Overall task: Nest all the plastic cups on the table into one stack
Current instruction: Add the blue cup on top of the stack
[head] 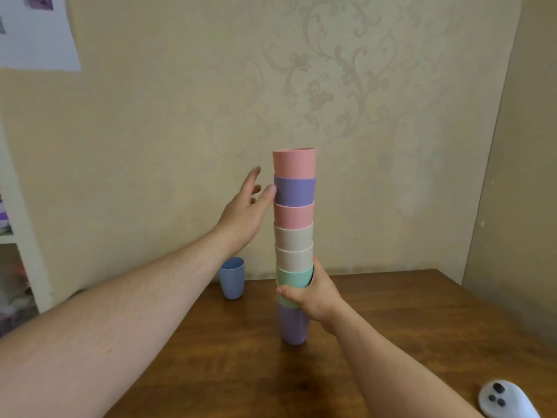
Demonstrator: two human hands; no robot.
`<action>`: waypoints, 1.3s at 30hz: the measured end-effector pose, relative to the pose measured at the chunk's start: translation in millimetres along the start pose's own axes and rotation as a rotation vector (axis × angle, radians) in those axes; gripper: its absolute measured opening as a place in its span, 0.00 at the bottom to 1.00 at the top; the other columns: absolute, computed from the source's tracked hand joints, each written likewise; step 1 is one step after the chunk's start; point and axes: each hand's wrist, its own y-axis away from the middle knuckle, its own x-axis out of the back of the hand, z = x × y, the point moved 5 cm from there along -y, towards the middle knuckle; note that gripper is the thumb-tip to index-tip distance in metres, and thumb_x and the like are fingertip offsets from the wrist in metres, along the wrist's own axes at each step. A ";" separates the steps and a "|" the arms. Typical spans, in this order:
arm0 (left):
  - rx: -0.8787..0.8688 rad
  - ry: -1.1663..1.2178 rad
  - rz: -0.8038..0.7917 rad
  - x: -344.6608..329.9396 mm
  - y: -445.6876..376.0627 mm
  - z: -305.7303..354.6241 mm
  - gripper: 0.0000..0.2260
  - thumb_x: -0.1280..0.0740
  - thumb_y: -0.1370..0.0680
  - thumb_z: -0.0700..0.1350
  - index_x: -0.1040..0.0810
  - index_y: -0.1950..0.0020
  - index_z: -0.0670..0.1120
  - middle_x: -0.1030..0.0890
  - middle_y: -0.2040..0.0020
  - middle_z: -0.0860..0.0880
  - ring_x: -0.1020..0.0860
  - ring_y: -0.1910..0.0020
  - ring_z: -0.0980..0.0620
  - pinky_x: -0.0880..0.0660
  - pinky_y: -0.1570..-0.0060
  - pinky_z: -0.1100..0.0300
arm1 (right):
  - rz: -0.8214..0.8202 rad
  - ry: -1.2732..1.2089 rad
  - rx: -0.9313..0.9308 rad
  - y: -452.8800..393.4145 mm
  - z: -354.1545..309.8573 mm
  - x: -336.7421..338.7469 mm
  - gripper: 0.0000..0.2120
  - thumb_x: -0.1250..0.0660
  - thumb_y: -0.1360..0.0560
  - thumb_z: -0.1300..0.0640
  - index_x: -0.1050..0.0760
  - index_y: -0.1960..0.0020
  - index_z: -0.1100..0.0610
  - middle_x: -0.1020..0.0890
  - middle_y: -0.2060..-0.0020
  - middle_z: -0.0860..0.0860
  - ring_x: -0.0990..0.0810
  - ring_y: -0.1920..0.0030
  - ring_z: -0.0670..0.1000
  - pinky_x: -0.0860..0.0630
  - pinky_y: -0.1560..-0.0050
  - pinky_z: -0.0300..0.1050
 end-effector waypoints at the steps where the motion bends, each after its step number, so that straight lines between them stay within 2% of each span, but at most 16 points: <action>1: 0.021 -0.111 0.066 9.1 -1.2 -19.2 0.27 0.36 0.15 0.60 0.33 0.16 0.58 0.25 0.22 0.51 0.26 0.23 0.50 0.31 0.29 0.54 | -0.004 0.000 0.004 -2.0 0.2 -0.5 0.38 0.13 0.35 0.52 0.28 0.31 0.43 0.16 0.41 0.46 0.16 0.41 0.51 0.15 0.38 0.56; 2: 0.051 -0.243 0.113 16.7 -0.2 -37.7 0.23 0.33 0.16 0.57 0.25 0.20 0.55 0.23 0.23 0.49 0.25 0.25 0.48 0.29 0.30 0.53 | -0.007 -0.002 0.007 -4.5 0.7 -0.9 0.38 0.13 0.35 0.53 0.28 0.31 0.43 0.16 0.41 0.46 0.16 0.41 0.51 0.16 0.38 0.57; 4: 0.140 -0.432 0.148 26.2 2.5 -78.6 0.22 0.29 0.19 0.48 0.23 0.24 0.54 0.25 0.23 0.46 0.25 0.27 0.44 0.25 0.34 0.51 | -0.012 -0.008 0.012 -10.8 1.4 -1.9 0.37 0.13 0.34 0.54 0.28 0.32 0.43 0.16 0.42 0.46 0.16 0.41 0.51 0.15 0.38 0.56; 6: 0.280 -0.473 0.149 30.4 6.6 -120.2 0.31 0.27 0.22 0.44 0.28 0.20 0.56 0.30 0.22 0.44 0.25 0.28 0.41 0.25 0.43 0.52 | -0.017 -0.013 0.022 -16.8 1.7 -3.5 0.37 0.13 0.34 0.55 0.28 0.32 0.43 0.16 0.42 0.47 0.16 0.41 0.51 0.15 0.38 0.55; 8: 0.417 -0.439 0.136 29.5 11.5 -158.3 0.41 0.23 0.23 0.44 0.39 0.14 0.57 0.33 0.20 0.41 0.25 0.29 0.38 0.26 0.47 0.51 | -0.013 -0.013 0.031 -22.6 2.3 -4.7 0.38 0.13 0.34 0.56 0.28 0.31 0.43 0.16 0.42 0.46 0.16 0.41 0.50 0.16 0.38 0.54; 11: 0.500 -0.359 0.143 22.9 15.0 -199.8 0.52 0.20 0.23 0.45 0.53 0.11 0.55 0.35 0.18 0.38 0.26 0.26 0.36 0.23 0.40 0.47 | -0.025 -0.012 0.030 -28.7 3.8 -6.8 0.37 0.14 0.32 0.57 0.29 0.32 0.42 0.16 0.42 0.46 0.16 0.42 0.49 0.16 0.40 0.50; 14: 0.506 -0.252 0.159 9.2 14.7 -226.5 0.56 0.18 0.25 0.45 0.55 0.11 0.53 0.31 0.19 0.40 0.26 0.25 0.37 0.23 0.37 0.46 | -0.021 0.025 0.034 -36.0 8.2 -6.1 0.37 0.13 0.34 0.54 0.30 0.33 0.40 0.16 0.41 0.45 0.16 0.41 0.49 0.16 0.39 0.53; 16: 0.506 -0.231 0.154 0.0 13.6 -238.2 0.55 0.17 0.26 0.46 0.52 0.11 0.53 0.27 0.21 0.42 0.24 0.27 0.38 0.22 0.36 0.46 | -0.019 0.047 0.043 -39.4 8.3 -6.2 0.38 0.13 0.35 0.52 0.30 0.33 0.41 0.17 0.41 0.45 0.16 0.40 0.49 0.16 0.38 0.55; 18: 0.492 -0.299 0.155 -4.2 11.6 -245.8 0.50 0.16 0.27 0.48 0.43 0.13 0.51 0.23 0.25 0.43 0.21 0.31 0.39 0.21 0.37 0.45 | -0.018 0.069 0.038 -41.8 9.1 -6.9 0.39 0.12 0.36 0.51 0.30 0.33 0.41 0.16 0.42 0.45 0.16 0.41 0.49 0.16 0.38 0.55; 23: 0.503 -0.396 0.129 -5.9 14.6 -255.2 0.40 0.18 0.40 0.60 0.22 0.31 0.50 0.18 0.36 0.45 0.17 0.42 0.42 0.17 0.45 0.46 | 0.013 0.115 0.035 -40.3 3.4 -7.9 0.39 0.12 0.36 0.52 0.30 0.33 0.44 0.16 0.44 0.44 0.16 0.43 0.48 0.16 0.38 0.57; 25: 0.496 -0.322 0.099 -5.9 24.6 -245.8 0.33 0.16 0.39 0.54 0.22 0.36 0.50 0.18 0.39 0.46 0.17 0.45 0.44 0.17 0.48 0.48 | 0.037 0.125 0.025 -36.6 0.6 -8.1 0.37 0.12 0.36 0.52 0.30 0.35 0.43 0.16 0.46 0.43 0.16 0.44 0.48 0.16 0.38 0.58; 28: 0.508 -0.115 0.089 4.2 40.4 -222.9 0.33 0.13 0.33 0.44 0.24 0.33 0.49 0.17 0.38 0.45 0.17 0.45 0.45 0.19 0.49 0.48 | 0.084 0.156 -0.003 -25.3 -6.3 -9.9 0.38 0.14 0.41 0.42 0.31 0.38 0.38 0.16 0.46 0.41 0.16 0.45 0.49 0.16 0.40 0.58; 31: 0.440 0.077 0.137 22.8 44.4 -182.0 0.28 0.16 0.27 0.42 0.26 0.32 0.47 0.18 0.36 0.43 0.18 0.48 0.49 0.20 0.48 0.50 | 0.105 0.179 -0.017 -14.8 -11.4 -13.8 0.38 0.19 0.46 0.34 0.32 0.40 0.34 0.16 0.45 0.41 0.16 0.44 0.52 0.16 0.40 0.59; 34: 0.269 0.186 0.231 49.0 35.2 -109.9 0.26 0.19 0.24 0.44 0.27 0.30 0.47 0.19 0.36 0.46 0.18 0.49 0.57 0.19 0.53 0.60 | 0.105 0.180 -0.038 -2.4 -16.4 -16.1 0.37 0.17 0.46 0.36 0.29 0.41 0.36 0.15 0.46 0.41 0.15 0.46 0.51 0.16 0.41 0.57; 37: 0.093 0.360 0.263 67.8 24.4 -27.2 0.28 0.21 0.21 0.45 0.31 0.25 0.53 0.18 0.37 0.51 0.16 0.40 0.50 0.17 0.42 0.50 | 0.094 0.198 -0.050 14.2 -23.3 -18.1 0.32 0.15 0.40 0.42 0.27 0.42 0.39 0.16 0.46 0.42 0.15 0.46 0.49 0.16 0.42 0.53; 39: -0.003 0.474 0.281 76.0 17.4 27.0 0.28 0.24 0.19 0.46 0.33 0.24 0.55 0.19 0.38 0.55 0.16 0.40 0.51 0.17 0.40 0.48 | 0.089 0.203 -0.046 23.8 -26.4 -20.4 0.31 0.14 0.36 0.45 0.27 0.39 0.41 0.16 0.44 0.44 0.15 0.46 0.49 0.16 0.42 0.51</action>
